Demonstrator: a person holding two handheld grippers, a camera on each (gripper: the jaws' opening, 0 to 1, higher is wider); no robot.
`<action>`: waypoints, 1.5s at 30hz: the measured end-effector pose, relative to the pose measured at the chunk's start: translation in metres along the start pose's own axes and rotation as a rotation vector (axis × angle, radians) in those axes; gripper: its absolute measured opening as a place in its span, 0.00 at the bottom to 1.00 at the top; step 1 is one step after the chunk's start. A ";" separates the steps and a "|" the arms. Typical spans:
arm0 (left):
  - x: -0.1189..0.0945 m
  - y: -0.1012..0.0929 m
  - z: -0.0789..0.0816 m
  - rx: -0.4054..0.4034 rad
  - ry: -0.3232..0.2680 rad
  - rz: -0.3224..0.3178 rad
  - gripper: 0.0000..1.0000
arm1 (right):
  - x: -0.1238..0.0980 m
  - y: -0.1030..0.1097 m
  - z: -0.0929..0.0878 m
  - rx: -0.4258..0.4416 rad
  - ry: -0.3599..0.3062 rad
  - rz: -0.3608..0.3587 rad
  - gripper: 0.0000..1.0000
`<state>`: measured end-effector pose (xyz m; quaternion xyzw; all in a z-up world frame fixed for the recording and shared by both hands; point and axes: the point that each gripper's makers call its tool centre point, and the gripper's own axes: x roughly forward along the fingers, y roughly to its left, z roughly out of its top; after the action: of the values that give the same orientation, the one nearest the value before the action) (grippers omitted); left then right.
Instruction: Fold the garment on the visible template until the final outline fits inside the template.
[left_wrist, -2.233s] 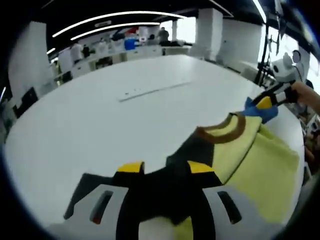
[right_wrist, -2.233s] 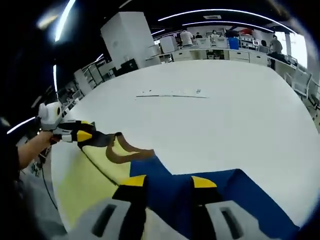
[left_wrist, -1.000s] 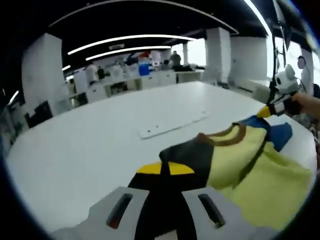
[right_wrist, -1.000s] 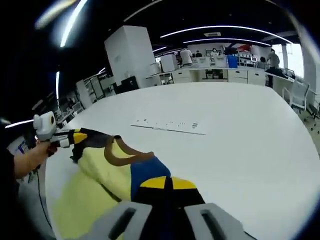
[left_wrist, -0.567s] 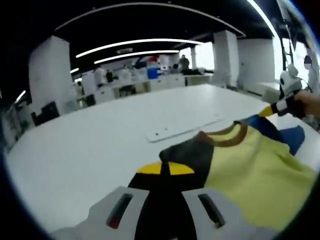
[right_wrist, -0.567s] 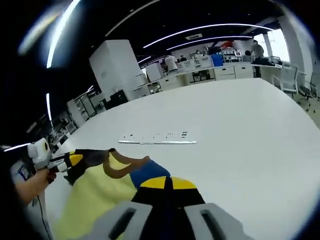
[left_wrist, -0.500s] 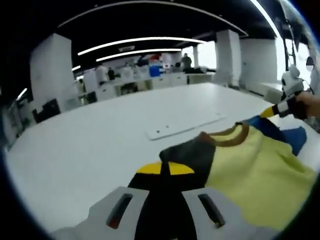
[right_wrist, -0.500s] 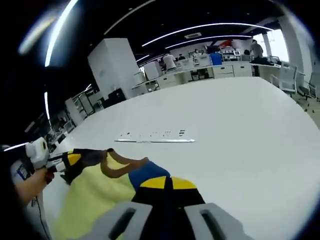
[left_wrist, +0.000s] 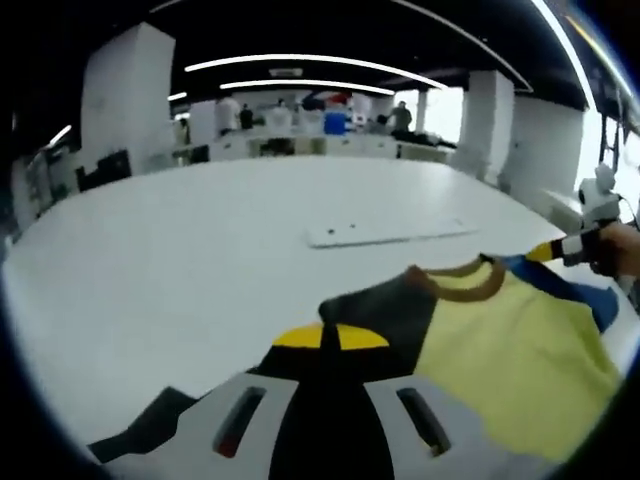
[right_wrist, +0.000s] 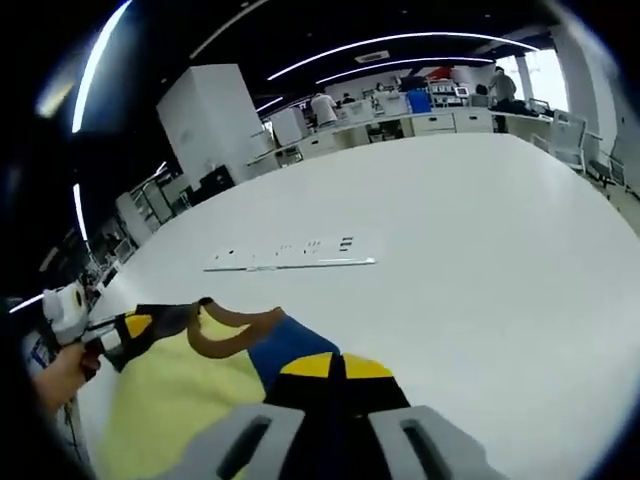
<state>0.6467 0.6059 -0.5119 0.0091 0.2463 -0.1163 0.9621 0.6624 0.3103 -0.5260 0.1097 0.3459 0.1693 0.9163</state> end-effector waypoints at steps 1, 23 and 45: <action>0.000 0.000 -0.001 0.009 0.003 0.006 0.00 | 0.001 0.000 0.000 0.000 -0.001 -0.001 0.00; -0.019 0.008 0.012 0.037 -0.015 0.031 0.51 | -0.017 -0.006 0.015 0.059 -0.038 -0.055 0.34; -0.088 -0.028 0.036 0.108 -0.078 -0.122 0.97 | -0.110 -0.012 -0.015 -0.014 0.084 -0.100 0.68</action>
<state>0.5828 0.5956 -0.4374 0.0414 0.2021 -0.1880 0.9603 0.5779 0.2578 -0.4751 0.0789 0.3877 0.1303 0.9091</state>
